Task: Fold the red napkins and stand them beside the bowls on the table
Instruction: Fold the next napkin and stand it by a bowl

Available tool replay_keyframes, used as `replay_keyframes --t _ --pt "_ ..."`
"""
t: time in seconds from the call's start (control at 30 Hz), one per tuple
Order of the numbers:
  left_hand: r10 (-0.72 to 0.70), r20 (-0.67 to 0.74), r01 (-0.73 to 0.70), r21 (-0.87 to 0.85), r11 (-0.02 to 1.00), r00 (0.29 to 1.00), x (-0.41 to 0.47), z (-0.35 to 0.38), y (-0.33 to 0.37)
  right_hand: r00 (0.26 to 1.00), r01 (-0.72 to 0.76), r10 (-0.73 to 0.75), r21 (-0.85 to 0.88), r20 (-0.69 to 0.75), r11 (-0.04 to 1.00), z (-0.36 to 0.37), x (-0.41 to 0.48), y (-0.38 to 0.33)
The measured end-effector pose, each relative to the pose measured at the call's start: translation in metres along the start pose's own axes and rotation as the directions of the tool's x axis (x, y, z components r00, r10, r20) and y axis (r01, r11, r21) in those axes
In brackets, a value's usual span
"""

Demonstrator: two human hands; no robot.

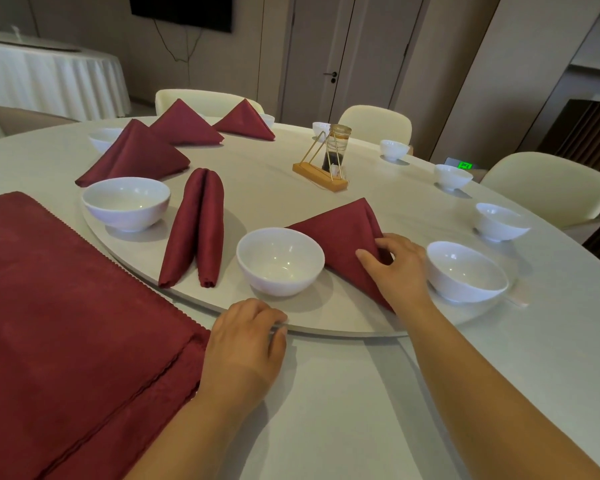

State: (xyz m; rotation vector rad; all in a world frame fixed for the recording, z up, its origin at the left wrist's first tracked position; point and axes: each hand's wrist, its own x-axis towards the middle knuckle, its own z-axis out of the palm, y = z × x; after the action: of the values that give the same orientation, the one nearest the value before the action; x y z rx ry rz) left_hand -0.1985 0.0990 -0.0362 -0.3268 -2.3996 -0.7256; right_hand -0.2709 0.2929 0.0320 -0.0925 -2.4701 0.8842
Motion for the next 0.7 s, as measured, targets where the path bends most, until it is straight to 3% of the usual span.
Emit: replay_keyframes --t 0.4,0.7 --pt "-0.008 0.021 0.007 0.030 1.000 1.000 0.001 0.000 0.000 0.998 -0.052 0.060 -0.296 0.017 0.954 -0.008 -0.021 0.005" --pt "-0.019 0.036 0.018 0.037 0.999 0.999 0.001 0.000 0.001 0.999 -0.013 0.020 -0.132 0.050 0.991 -0.007 -0.026 0.004"
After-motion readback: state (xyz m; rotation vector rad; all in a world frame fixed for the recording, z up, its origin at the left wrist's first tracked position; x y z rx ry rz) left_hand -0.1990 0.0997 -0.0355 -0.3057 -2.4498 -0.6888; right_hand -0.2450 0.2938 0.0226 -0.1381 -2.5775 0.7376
